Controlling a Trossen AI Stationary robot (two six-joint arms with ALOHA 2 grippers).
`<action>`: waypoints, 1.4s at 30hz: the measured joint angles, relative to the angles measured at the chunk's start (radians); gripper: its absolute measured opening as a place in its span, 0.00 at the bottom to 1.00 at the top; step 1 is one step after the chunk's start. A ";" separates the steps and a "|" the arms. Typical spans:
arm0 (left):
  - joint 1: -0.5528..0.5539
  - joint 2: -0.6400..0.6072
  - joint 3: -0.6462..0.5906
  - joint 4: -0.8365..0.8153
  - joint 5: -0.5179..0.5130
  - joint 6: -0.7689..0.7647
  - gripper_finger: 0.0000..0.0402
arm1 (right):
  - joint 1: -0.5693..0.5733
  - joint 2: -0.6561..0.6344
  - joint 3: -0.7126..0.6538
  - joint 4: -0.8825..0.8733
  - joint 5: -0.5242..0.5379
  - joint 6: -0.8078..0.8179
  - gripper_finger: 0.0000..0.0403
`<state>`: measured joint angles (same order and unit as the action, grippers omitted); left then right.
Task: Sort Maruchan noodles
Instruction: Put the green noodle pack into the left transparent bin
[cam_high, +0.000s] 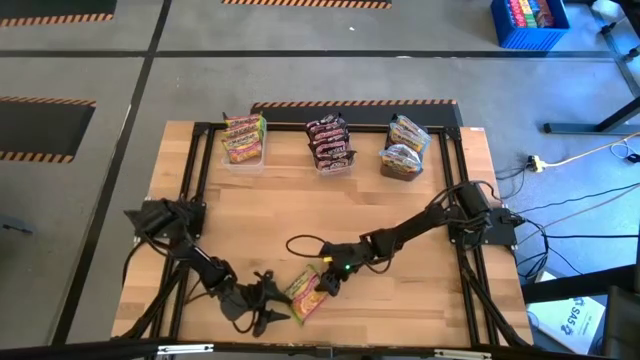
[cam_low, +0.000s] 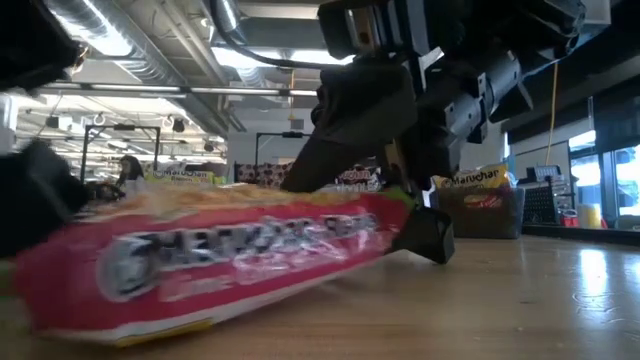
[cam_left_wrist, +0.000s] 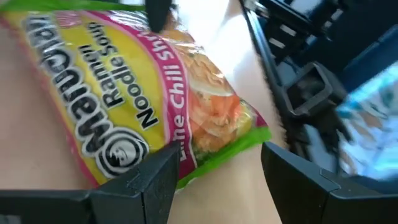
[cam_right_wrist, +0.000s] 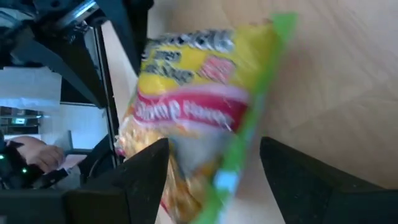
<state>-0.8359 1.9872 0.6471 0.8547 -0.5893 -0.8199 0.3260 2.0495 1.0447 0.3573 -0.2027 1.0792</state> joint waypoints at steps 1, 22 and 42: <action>0.007 0.003 0.000 0.000 -0.003 0.001 0.55 | 0.000 0.000 0.000 0.000 0.002 0.006 0.63; 0.111 0.012 -0.004 0.019 -0.020 0.073 0.55 | 0.002 0.006 -0.003 0.132 0.069 -0.064 0.43; 0.278 -0.364 -0.009 -0.204 0.308 0.197 0.55 | 0.138 -0.134 -0.003 -0.073 0.387 -0.534 0.24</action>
<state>-0.5575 1.6229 0.6377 0.6505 -0.2808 -0.6230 0.4641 1.9152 1.0420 0.2846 0.1847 0.5448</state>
